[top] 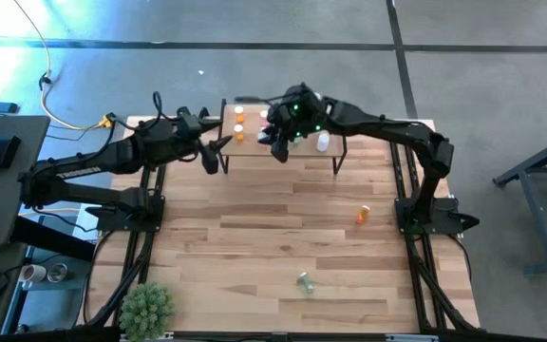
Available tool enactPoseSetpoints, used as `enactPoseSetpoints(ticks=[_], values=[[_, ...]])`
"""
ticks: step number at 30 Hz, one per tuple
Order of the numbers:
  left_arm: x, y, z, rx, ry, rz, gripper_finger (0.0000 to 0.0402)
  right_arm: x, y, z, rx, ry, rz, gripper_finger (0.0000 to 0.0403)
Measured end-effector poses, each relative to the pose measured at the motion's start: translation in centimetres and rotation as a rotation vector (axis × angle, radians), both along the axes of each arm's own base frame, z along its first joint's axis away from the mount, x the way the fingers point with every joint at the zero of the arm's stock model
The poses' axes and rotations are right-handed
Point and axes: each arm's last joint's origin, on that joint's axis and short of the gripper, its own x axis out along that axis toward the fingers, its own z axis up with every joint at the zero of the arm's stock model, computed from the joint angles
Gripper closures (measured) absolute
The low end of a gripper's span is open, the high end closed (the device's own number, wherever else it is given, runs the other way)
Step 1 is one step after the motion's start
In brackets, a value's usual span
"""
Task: Pick and place medicine bottles onto shelf by color
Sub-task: Put the pink pill bottle on the shelf aligned with the pink pill bottle
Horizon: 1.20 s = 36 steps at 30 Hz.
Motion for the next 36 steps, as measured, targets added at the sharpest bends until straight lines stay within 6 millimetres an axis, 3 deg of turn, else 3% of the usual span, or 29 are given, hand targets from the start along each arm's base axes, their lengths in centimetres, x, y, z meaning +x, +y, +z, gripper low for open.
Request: enactPoseSetpoints(ticks=[13,36], values=[[-0.2,0.0,-0.1,-0.005,0.016,0.006,0.0165,0.6,0.7,-4.3,-0.065,0.024,-0.022,0.0304],[-0.2,-0.1,-0.3,-0.011,0.034,0.005,0.0165,0.8,0.5,-5.7,-0.098,0.057,-0.070,0.0304]])
